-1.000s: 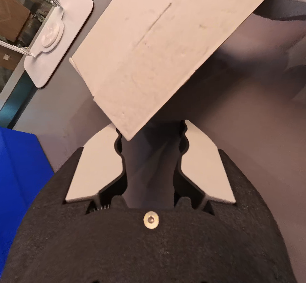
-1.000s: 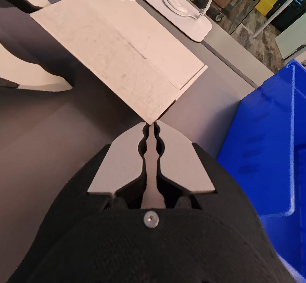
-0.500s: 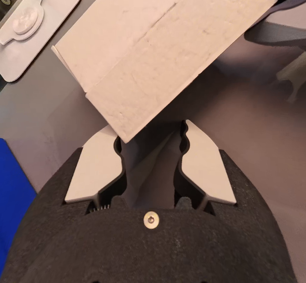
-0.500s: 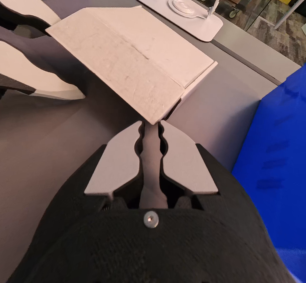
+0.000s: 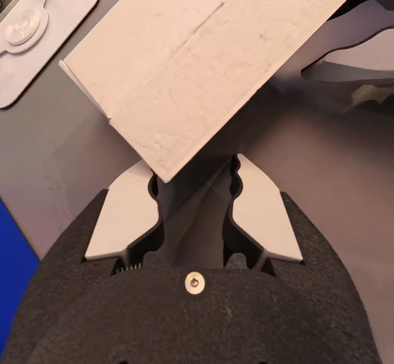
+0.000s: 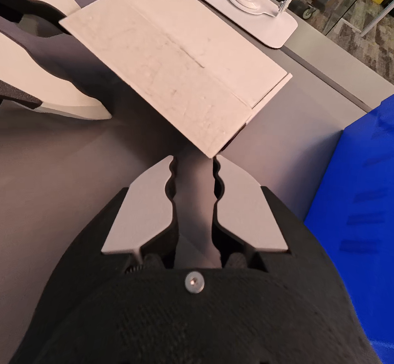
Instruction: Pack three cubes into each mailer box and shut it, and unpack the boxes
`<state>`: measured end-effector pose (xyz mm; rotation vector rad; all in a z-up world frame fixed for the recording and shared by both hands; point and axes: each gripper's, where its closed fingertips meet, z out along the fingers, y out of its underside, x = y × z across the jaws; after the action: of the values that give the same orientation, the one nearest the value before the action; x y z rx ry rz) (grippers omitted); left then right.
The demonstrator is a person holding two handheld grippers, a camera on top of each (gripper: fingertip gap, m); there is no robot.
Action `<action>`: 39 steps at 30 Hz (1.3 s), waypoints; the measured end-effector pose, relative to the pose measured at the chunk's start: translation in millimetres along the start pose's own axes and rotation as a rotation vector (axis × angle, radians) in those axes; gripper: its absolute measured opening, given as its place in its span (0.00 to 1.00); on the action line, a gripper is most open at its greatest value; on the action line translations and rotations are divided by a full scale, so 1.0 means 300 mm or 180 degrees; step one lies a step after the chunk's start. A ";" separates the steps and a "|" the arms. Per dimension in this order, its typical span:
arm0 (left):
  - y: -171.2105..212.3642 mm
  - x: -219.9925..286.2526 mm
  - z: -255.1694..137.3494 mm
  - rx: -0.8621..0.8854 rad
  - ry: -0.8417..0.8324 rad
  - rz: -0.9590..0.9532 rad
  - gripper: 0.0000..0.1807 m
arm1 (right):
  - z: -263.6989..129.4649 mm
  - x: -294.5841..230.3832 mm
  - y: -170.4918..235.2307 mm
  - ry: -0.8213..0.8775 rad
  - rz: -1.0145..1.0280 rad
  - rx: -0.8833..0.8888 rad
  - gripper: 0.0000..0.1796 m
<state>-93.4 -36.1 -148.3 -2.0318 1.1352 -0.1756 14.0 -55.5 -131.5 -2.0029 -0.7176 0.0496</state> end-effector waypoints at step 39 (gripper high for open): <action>-0.005 0.009 0.028 0.0029 0.0397 -0.0199 0.55 | 0.044 -0.012 -0.001 -0.0110 -0.0261 -0.0123 0.27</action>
<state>-87.0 -33.1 -153.6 -2.0735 1.1450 -0.3423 6.8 -46.9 -139.1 -2.0116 -0.8277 0.0221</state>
